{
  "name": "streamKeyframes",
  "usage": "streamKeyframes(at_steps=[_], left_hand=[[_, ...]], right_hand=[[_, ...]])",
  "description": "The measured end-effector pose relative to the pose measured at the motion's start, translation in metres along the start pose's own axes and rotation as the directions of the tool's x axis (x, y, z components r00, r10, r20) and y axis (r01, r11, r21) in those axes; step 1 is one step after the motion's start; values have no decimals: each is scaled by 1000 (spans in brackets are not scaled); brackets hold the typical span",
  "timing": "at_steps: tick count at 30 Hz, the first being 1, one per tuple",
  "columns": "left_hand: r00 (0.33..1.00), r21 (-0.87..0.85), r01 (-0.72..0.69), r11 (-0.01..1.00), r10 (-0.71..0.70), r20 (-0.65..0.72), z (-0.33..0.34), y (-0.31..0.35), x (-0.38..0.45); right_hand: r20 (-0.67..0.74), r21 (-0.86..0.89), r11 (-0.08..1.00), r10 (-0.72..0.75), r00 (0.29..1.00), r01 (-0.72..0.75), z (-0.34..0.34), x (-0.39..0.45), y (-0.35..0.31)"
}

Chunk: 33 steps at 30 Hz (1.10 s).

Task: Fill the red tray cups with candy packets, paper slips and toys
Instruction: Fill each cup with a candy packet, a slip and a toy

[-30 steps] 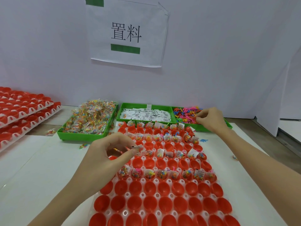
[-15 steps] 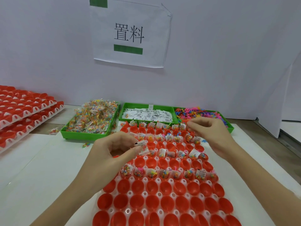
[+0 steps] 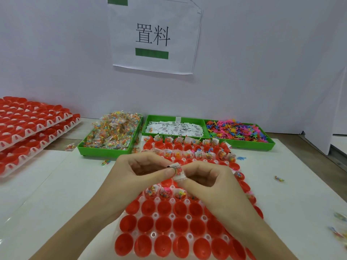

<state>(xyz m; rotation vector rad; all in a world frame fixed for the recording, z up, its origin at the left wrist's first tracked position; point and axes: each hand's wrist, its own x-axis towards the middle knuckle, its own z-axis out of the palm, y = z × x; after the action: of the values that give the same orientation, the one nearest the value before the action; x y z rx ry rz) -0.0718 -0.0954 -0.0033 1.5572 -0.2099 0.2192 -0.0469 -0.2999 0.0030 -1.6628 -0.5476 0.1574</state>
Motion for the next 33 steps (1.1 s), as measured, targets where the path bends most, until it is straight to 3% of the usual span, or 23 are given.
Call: streamKeyframes(at_steps=[15,21,27,33], left_hand=[[999,52,-35,998,35,1,-4,8,-2],[999,148,-46,988,49,-17,-10,6,0],[985,190,-122,974,94,148,-17,13,-1],[957,322,-65,944,-32,288,-37,26,-3]], right_hand=[[-124,86,995,-29,992,40,11,-6,4],[-45,-22,999,-43,998,42,8,-6,7],[-35,-78,995,-72,997,69,8,-6,9],[63,-68,996,-58,996,62,17,-11,7]])
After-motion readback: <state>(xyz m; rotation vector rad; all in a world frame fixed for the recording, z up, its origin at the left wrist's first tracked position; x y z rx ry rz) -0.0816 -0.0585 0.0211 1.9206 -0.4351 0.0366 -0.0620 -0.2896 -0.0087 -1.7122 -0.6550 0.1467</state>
